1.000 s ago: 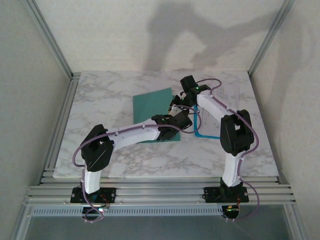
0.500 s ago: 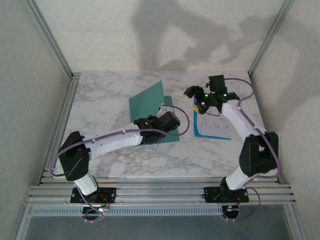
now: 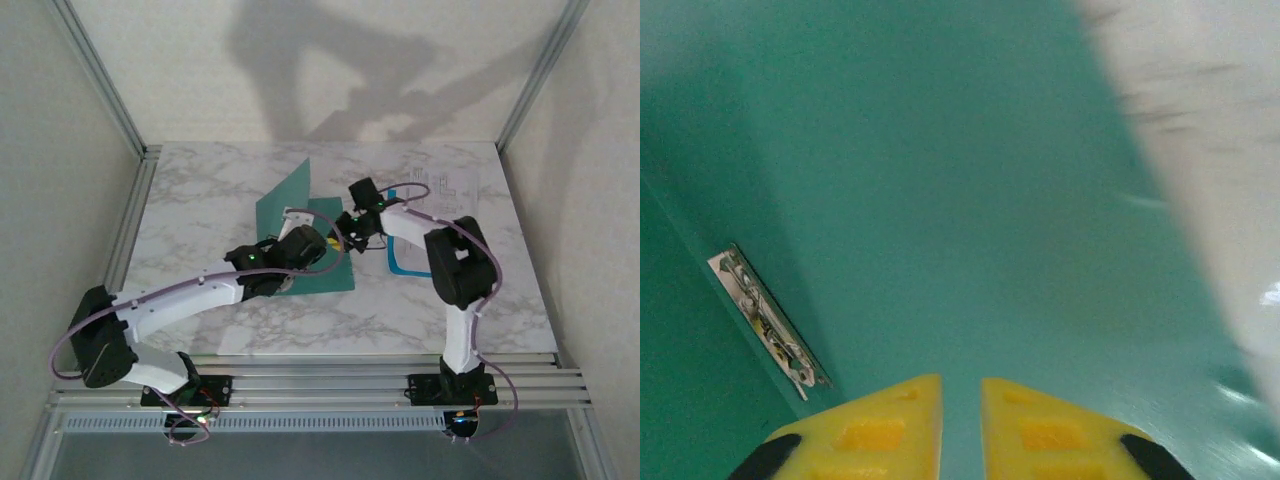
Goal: Put the files into the folder
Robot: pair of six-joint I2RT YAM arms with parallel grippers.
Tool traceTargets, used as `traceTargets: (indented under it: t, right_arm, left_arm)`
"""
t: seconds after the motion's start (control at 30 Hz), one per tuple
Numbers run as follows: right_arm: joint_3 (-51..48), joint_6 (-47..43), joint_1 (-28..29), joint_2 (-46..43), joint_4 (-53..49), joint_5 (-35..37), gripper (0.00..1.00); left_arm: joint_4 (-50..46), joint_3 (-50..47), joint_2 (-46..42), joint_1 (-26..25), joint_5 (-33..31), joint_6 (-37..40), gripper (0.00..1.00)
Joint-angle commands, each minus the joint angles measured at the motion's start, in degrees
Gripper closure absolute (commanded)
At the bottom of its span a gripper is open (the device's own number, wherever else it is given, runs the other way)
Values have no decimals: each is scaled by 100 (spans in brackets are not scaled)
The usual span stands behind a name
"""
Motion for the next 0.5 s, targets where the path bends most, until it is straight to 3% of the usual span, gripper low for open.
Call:
traceTargets:
  t: [0.0, 0.17, 0.47]
  right_arm:
    - [522, -174, 48, 361, -473, 96, 84]
    - [660, -197, 50, 842, -972, 214, 88]
    - [137, -181, -18, 759, -1317, 582, 92]
  left_arm:
    - [21, -264, -320, 154, 55, -478, 100]
    - [-12, -664, -813, 418, 99, -1085, 100]
    - [-789, -1330, -2033, 1243, 25, -2430, 99]
